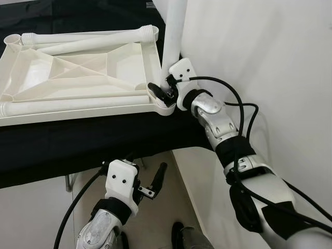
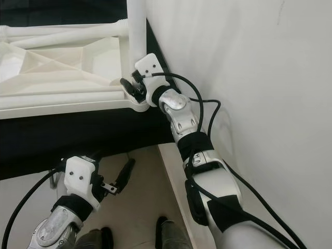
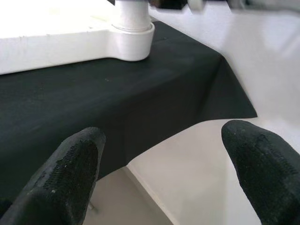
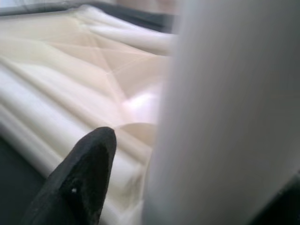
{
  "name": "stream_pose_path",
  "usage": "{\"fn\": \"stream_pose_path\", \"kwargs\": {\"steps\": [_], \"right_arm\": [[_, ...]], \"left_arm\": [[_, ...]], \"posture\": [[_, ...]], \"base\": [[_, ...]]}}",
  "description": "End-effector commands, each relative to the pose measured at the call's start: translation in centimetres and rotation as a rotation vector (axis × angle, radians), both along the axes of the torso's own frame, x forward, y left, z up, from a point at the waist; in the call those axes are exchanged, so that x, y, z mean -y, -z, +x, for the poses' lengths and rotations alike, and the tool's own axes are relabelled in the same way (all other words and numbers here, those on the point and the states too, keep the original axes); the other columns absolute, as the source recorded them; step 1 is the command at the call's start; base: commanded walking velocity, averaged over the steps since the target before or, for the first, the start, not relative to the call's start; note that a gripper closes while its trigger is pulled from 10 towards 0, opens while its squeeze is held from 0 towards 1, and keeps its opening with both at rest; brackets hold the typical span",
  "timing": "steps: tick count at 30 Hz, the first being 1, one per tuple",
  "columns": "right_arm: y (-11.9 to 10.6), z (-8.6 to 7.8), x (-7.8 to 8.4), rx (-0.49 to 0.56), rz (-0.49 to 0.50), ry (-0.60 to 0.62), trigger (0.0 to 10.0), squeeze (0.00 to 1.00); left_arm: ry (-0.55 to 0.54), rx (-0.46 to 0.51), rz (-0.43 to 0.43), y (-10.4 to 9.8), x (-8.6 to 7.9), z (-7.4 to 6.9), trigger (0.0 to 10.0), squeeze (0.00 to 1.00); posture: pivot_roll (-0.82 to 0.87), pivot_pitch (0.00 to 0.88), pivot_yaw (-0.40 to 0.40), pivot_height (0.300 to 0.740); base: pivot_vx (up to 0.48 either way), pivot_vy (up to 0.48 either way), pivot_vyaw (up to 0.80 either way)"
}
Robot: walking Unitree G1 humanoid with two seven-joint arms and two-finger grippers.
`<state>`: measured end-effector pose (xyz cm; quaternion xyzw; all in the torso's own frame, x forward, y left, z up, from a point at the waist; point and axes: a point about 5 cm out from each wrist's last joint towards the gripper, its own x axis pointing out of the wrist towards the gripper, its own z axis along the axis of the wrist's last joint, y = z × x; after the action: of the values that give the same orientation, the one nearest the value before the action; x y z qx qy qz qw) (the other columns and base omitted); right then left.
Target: Building children table
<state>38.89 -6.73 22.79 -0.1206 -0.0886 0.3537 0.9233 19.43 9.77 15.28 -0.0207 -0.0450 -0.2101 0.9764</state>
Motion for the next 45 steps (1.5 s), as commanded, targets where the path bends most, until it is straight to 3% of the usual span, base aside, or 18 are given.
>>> {"fn": "stream_pose_path", "kwargs": {"steps": [1,3,4,5,9,13,18,20,22,23,26,30,31,38,41,45], "right_arm": [[1.2,-1.0,-0.9,-0.039,0.004,-0.121,10.0,0.0],[3.4,-2.4,-0.3,-0.088,-0.005,-0.173,10.0,0.0],[3.4,-2.4,-0.3,-0.088,-0.005,-0.173,10.0,0.0],[4.9,-3.5,0.7,-0.13,0.027,-0.172,10.0,0.0],[5.3,-3.9,1.3,-0.135,0.057,-0.157,10.0,0.0],[5.7,-4.3,3.2,-0.127,0.082,-0.099,10.0,0.0],[6.5,-5.0,3.8,-0.146,0.074,-0.088,10.0,0.0],[7.1,-5.8,4.0,-0.167,0.069,-0.094,10.0,0.0],[8.2,-7.8,4.4,-0.202,0.069,-0.123,10.0,0.0],[8.2,-7.8,4.4,-0.202,0.069,-0.123,10.0,0.0],[8.3,-10.7,4.8,-0.209,0.134,-0.174,10.0,0.0],[8.4,-11.2,5.0,-0.211,0.15,-0.179,10.0,0.0],[8.4,-12.1,5.2,-0.212,0.179,-0.19,10.0,0.0],[8.2,-11.7,5.0,-0.19,0.219,-0.128,10.0,0.0],[8.0,-10.9,4.9,-0.176,0.251,-0.056,10.0,0.0],[8.2,-10.9,5.0,-0.194,0.279,-0.046,10.0,0.0]], "left_arm": [[0.006,-0.019,0.005,0.3,0.0,-0.3,10.0,0.0],[0.013,-0.019,0.005,0.3,-0.1,-0.2,10.0,0.0],[0.013,-0.019,0.005,0.3,-0.1,-0.2,10.0,0.0],[0.02,-0.018,0.007,0.3,-0.1,0.0,10.0,0.0],[0.024,-0.018,0.008,0.3,-0.2,0.0,10.0,0.0],[0.03,-0.02,0.007,0.3,-0.3,0.1,10.0,0.0],[0.03,-0.02,0.008,0.4,-0.4,0.2,10.0,0.0],[0.017,-0.022,0.006,0.4,-0.6,0.3,10.0,0.0],[-0.03,-0.027,0.01,0.6,-1.2,0.8,10.0,0.0],[-0.03,-0.027,0.01,0.6,-1.2,0.8,10.0,0.0],[-0.12,-0.025,0.04,0.7,-2.6,1.9,10.0,0.0],[-0.14,-0.023,0.049,0.7,-2.9,2.2,10.0,0.0],[-0.178,-0.019,0.075,0.8,-3.4,2.8,10.0,0.0],[-0.242,-0.027,0.126,1.2,-3.7,3.7,10.0,0.0],[-0.265,-0.032,0.155,1.5,-3.7,4.2,10.0,0.0],[-0.274,-0.014,0.182,1.5,-3.5,4.2,10.0,0.0]], "posture": [[0.12,0.262,-0.06,0.74],[0.1,0.26,-0.057,0.74],[0.1,0.26,-0.057,0.74],[0.09,0.26,-0.055,0.74],[0.09,0.26,-0.051,0.74],[0.07,0.259,-0.044,0.74],[0.07,0.259,-0.046,0.74],[0.07,0.259,-0.046,0.74],[0.06,0.26,-0.055,0.74],[0.06,0.26,-0.055,0.74],[0.04,0.259,-0.061,0.74],[0.04,0.258,-0.061,0.74],[0.03,0.254,-0.056,0.74],[0.03,0.244,-0.053,0.74],[0.03,0.236,-0.059,0.74],[0.03,0.226,-0.06,0.74]], "base": [[0.0,0.0,0.0],[0.0,0.0,0.0],[0.0,0.0,0.0],[0.0,0.0,0.0],[0.0,0.0,0.0],[0.0,0.0,0.0],[0.0,0.0,0.0],[0.0,0.0,0.0],[0.0,0.0,0.0],[0.0,0.0,0.0],[0.0,0.0,0.0],[0.0,0.0,0.0],[0.0,0.0,0.0],[0.0,0.0,0.0],[0.0,0.48,0.0],[0.0,0.48,0.0]]}}
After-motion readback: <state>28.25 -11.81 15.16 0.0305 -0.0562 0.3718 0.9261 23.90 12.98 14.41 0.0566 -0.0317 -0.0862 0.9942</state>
